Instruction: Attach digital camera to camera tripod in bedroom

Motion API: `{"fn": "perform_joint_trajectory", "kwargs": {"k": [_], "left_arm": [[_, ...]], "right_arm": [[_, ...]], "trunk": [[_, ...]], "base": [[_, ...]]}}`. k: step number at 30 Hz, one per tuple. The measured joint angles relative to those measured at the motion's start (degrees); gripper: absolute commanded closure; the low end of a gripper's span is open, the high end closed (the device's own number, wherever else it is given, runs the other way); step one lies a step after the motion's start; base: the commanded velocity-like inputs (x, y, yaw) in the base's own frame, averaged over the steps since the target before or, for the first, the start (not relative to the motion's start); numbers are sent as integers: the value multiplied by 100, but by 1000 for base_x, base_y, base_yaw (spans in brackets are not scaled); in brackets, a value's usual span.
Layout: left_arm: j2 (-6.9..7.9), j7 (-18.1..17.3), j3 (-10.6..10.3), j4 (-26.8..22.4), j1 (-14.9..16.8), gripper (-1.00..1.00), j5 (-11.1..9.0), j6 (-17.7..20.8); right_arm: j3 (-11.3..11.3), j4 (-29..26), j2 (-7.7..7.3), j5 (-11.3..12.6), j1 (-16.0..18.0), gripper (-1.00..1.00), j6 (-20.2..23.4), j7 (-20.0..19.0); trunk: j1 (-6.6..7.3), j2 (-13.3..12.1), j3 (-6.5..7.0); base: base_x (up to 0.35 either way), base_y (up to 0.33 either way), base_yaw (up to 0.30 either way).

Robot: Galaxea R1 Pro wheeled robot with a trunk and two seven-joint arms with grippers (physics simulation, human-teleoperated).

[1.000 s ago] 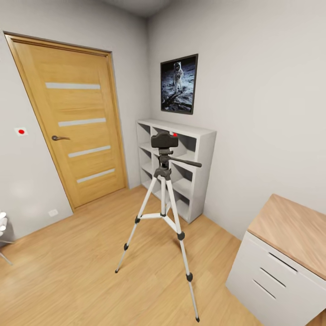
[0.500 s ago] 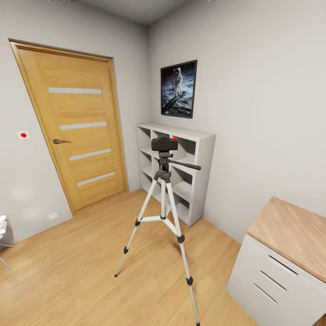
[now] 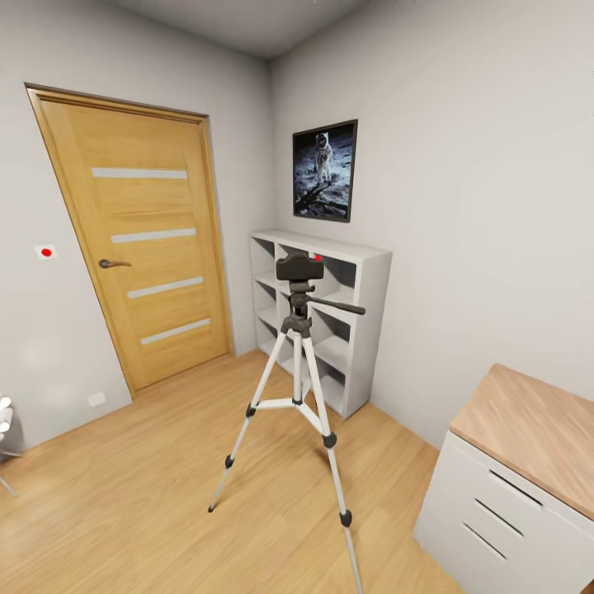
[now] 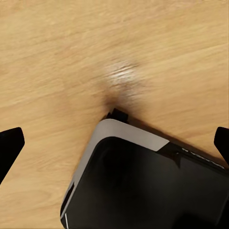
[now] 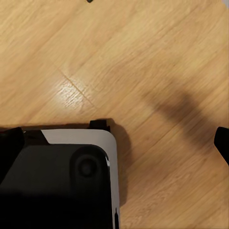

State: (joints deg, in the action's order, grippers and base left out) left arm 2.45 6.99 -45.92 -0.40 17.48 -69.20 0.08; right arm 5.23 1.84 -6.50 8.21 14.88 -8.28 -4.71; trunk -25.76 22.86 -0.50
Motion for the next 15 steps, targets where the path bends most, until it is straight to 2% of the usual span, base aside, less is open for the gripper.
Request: {"fn": "perform_joint_trajectory", "kwargs": {"k": [15], "left_arm": [[0,0,0,0,1,-100,0,0]], "right_arm": [[1,-1,0,3,-52,-100,-25,0]], "trunk": [[-1,3,135]], "base": [[0,0,0]]}}
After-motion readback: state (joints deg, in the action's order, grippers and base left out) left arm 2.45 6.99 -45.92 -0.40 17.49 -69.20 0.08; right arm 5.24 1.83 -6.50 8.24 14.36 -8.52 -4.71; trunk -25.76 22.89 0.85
